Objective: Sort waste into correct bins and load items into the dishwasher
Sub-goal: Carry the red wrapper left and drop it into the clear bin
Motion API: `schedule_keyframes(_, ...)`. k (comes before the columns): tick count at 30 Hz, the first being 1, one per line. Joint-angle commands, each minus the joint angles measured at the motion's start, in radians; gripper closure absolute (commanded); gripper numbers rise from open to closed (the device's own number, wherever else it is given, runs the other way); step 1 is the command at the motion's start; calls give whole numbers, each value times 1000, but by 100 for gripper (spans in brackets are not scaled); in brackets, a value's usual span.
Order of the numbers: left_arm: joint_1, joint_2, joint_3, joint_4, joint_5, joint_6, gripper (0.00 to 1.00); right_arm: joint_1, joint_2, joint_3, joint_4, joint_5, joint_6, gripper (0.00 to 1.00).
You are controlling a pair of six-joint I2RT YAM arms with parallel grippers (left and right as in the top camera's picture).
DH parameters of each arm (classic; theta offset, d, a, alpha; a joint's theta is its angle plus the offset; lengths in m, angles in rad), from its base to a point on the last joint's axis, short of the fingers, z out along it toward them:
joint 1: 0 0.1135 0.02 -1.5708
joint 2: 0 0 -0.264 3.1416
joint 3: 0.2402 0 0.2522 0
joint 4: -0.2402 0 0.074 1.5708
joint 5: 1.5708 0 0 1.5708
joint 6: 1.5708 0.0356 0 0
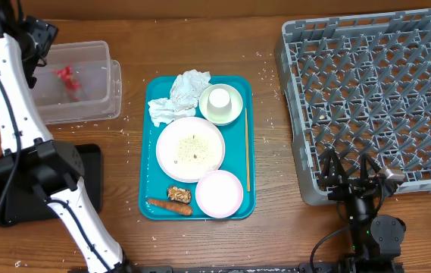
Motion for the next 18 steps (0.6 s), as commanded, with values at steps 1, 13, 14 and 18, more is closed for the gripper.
schedule_keyframes(1, 3, -4, -2, -52, 338, 114, 0, 3, -10, -10, 6, 13, -2, 0)
schedule_keyframes(13, -299, 0, -29, -172, 247, 296, 0, 3, -10, -10, 6, 13, -2, 0)
schedule_keyframes(14, -333, 0, -38, -161, 205, 285, 0, 3, -10, -10, 6, 13, -2, 0)
schedule_keyframes(18, -455, 0, -96, -90, -6, 202, 0, 3, -10, -10, 6, 13, -2, 0)
